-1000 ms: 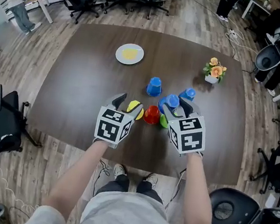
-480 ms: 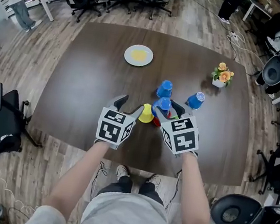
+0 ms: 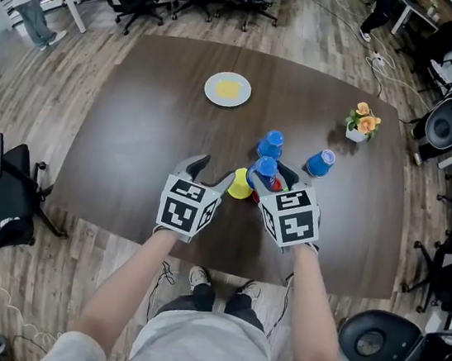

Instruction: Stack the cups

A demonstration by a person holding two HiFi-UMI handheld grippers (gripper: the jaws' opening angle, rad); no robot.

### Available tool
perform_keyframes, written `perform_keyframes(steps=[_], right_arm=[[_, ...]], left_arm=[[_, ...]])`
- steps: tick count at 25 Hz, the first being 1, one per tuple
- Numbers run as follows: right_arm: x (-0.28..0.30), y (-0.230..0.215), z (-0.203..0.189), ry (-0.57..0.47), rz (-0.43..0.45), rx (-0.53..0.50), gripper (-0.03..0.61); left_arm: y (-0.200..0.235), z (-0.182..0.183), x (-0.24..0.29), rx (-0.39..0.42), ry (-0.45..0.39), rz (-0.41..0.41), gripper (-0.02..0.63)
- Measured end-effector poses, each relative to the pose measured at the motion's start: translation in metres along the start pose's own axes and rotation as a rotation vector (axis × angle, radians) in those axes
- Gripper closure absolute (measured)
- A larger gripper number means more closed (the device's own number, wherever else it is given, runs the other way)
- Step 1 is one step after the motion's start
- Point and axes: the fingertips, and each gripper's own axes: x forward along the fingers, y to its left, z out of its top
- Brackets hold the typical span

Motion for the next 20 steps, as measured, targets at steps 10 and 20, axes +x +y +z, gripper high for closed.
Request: perform_keyframes(steps=[10, 20], right_arm=[[-0.005, 0.002, 0.007, -0.031, 0.009, 0.052, 0.353], [-0.046, -0.012, 0.039, -0.161, 0.001, 0.202, 0.353]], left_arm=[[-0.003, 0.006, 0.002, 0.012, -0.012, -0.031, 0.35], [-0.007, 0.031, 0.0, 0.027, -0.056, -0.073, 0.351]])
